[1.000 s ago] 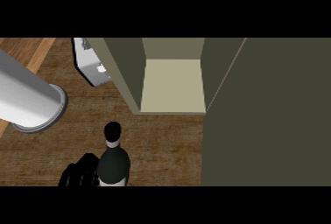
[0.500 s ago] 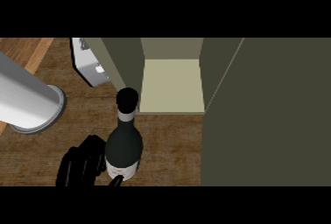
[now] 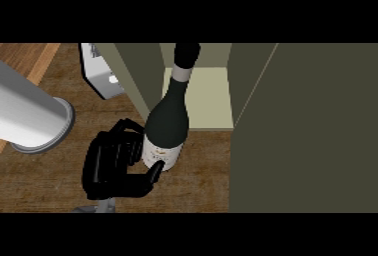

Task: Pick up the wine, place it into the cabinet and close the cabinet

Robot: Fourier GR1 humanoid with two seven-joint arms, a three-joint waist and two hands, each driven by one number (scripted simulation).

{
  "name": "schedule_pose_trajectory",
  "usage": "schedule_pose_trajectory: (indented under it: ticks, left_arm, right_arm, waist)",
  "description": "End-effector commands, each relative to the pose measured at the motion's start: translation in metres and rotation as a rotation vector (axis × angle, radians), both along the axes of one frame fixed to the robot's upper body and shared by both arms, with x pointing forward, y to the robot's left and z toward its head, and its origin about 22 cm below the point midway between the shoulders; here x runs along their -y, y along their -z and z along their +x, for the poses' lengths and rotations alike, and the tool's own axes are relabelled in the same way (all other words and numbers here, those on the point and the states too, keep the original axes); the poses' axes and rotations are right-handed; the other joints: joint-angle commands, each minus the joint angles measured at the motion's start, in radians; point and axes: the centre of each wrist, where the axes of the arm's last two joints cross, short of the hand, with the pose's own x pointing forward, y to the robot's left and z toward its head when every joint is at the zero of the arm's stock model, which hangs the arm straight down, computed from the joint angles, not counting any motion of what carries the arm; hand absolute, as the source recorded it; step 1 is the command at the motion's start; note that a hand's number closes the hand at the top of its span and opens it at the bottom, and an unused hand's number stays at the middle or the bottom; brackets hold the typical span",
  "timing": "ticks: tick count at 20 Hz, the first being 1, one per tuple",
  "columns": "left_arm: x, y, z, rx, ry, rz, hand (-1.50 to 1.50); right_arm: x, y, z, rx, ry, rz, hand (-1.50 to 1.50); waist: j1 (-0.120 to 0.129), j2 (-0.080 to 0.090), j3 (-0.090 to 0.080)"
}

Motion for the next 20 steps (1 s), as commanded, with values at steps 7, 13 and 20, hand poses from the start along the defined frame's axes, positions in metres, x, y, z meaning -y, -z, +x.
schedule_pose_trajectory:
  ticks: [7, 13, 20]
  left_arm:
    - [0.046, -0.016, 0.053, 0.017, -0.052, 0.122, 1.50]
    - [0.073, -0.004, 0.054, 0.000, -0.035, 0.218, 1.50]
    - [0.084, 0.028, 0.064, -0.073, -0.059, 0.193, 1.50]
  right_arm:
    - [-0.002, 0.004, -0.012, 0.007, 0.003, 0.001, -1.50]
    - [0.006, 0.008, 0.003, 0.020, 0.009, -0.012, -1.50]
    - [0.008, -0.010, -0.016, 0.024, -0.011, -0.015, -1.50]
  waist:
    - [-0.006, 0.000, 0.000]
    - [-0.003, 0.000, 0.000]
    - [-0.009, 0.001, 0.000]
